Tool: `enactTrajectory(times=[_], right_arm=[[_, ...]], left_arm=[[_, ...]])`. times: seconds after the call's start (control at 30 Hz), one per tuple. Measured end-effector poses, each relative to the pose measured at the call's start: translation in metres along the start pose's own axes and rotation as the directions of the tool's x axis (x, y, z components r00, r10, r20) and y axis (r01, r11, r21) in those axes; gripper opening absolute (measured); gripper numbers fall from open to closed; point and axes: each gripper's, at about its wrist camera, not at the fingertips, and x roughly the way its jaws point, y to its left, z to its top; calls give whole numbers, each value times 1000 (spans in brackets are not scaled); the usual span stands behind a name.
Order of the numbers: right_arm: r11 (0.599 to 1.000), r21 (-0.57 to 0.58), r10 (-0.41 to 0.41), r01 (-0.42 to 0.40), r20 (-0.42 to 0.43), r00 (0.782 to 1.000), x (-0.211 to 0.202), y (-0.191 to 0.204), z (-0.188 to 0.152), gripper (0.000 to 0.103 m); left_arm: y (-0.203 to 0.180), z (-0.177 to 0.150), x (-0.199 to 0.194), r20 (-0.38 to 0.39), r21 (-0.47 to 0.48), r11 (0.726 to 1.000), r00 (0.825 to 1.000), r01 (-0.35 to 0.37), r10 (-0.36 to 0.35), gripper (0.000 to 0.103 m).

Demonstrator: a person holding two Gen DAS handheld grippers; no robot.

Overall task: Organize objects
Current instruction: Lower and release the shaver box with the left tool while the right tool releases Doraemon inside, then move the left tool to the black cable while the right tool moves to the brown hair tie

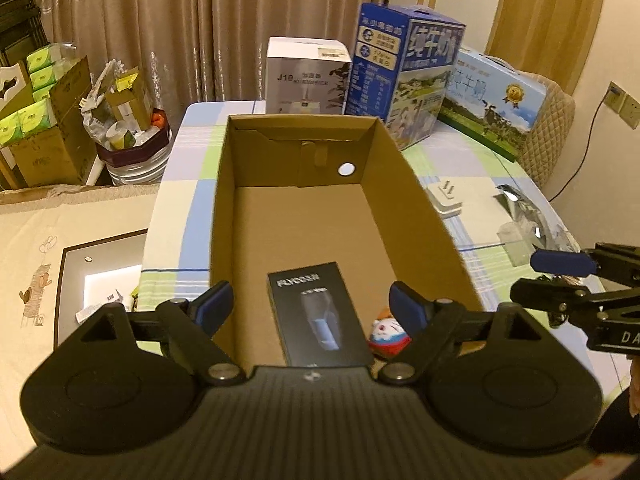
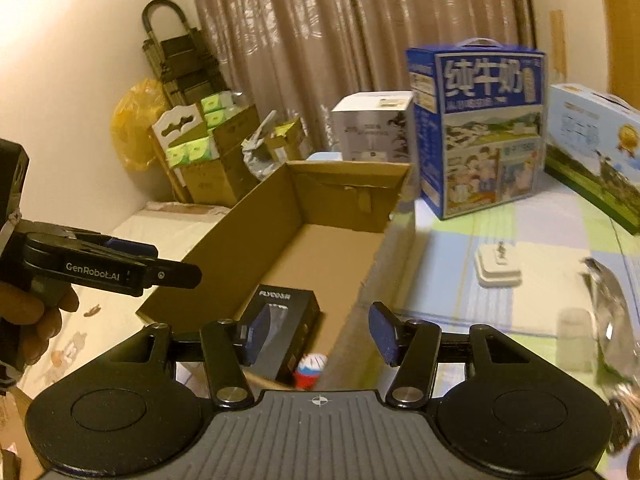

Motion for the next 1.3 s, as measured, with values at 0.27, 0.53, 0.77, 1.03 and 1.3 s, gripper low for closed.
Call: enactTrajectory(times=[0.27, 0.53, 0.77, 1.03, 1.3], right_arm=[[999, 7, -48, 48, -13, 999, -39, -8, -21, 55], [992, 1, -123, 123, 8, 992, -88, -20, -44, 57], [977, 53, -208, 206, 35, 978, -138, -54, -72, 60], [934, 164, -332, 317, 76, 940, -191, -114, -93, 80], [904, 249, -370, 348, 46, 928, -204, -170, -115, 81]], left_arm=[[-25, -9, -25, 12, 18, 1000, 1000, 5, -5, 86], [-60, -21, -48, 38, 25, 999, 999, 26, -27, 90], [-105, -31, -59, 77, 36, 996, 993, 84, -87, 97], [-170, -32, -49, 96, 78, 989, 986, 128, -135, 102], [-228, -30, -11, 52, 122, 979, 984, 161, -169, 102]])
